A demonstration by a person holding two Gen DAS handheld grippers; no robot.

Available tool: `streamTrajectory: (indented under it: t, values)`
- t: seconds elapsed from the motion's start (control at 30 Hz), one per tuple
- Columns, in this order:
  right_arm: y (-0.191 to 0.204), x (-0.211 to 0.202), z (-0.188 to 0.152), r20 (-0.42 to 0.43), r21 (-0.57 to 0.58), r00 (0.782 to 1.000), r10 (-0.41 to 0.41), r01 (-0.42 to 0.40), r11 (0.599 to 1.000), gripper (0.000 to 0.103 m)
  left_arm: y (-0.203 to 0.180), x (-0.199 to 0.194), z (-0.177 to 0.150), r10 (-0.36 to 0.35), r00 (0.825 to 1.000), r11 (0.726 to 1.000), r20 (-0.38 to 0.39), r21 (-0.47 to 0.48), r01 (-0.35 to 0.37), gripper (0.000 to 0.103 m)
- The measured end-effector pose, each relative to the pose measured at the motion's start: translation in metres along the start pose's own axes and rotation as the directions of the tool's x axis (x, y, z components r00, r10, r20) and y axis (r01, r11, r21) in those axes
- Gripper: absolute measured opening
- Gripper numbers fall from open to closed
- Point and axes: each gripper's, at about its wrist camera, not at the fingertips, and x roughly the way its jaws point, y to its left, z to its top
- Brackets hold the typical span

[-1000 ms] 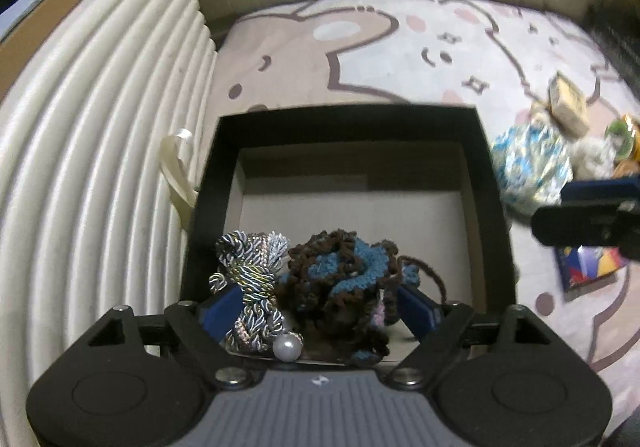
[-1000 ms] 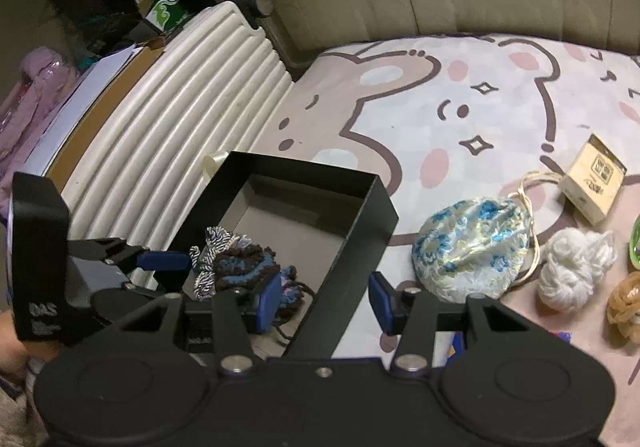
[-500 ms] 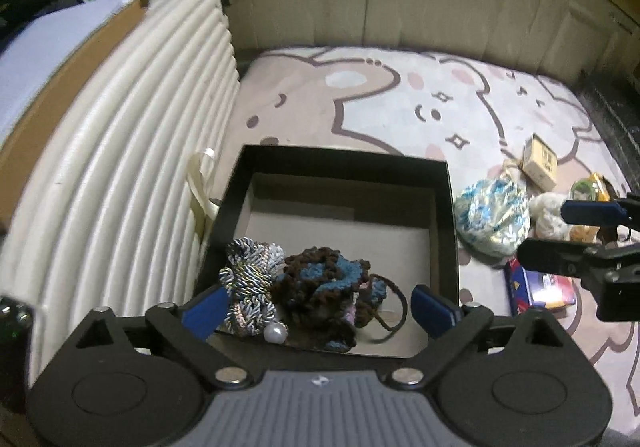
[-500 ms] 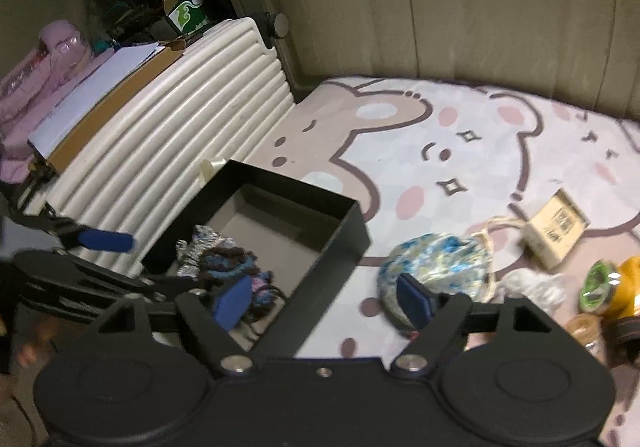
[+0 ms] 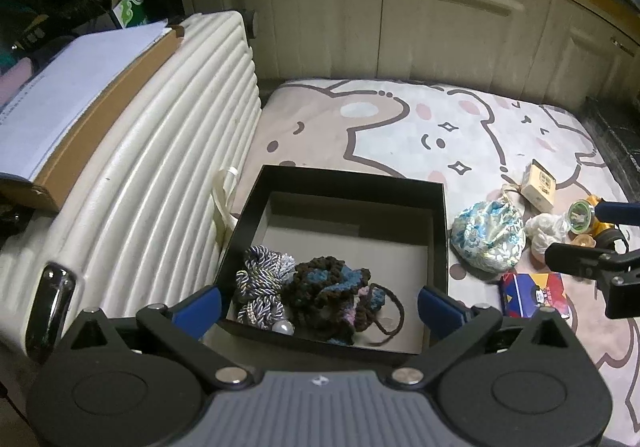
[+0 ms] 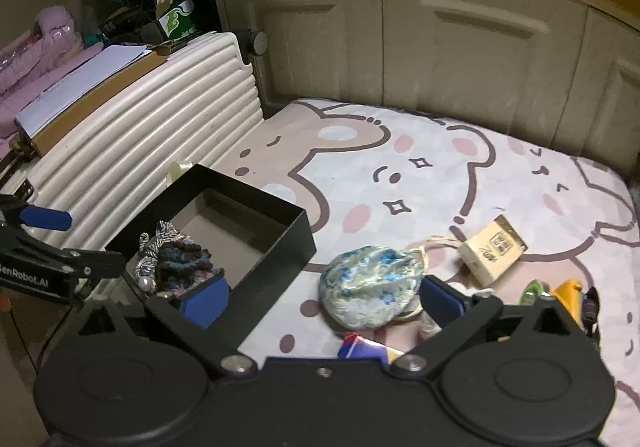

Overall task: Organize objects
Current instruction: 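Withdraw both tools from the black box back toward the remaining items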

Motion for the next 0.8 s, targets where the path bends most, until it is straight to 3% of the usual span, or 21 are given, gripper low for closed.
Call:
streamTrajectory:
  t: [0.5, 0.8]
  values:
    - [-0.021, -0.010, -0.009, 0.027, 0.053, 0.999, -0.029, 0.028, 0.998, 0.103, -0.013, -0.007, -0.001, -0.016, 0.999, 1.000, 0.040, -0.004, 0.016, 0.103]
    - [-0.045, -0.020, -0.017, 0.049, 0.071, 0.992, -0.113, 0.109, 0.992, 0.103, -0.036, 0.002, 0.003, -0.055, 0.998, 0.998, 0.041, 0.020, 0.054, 0.103]
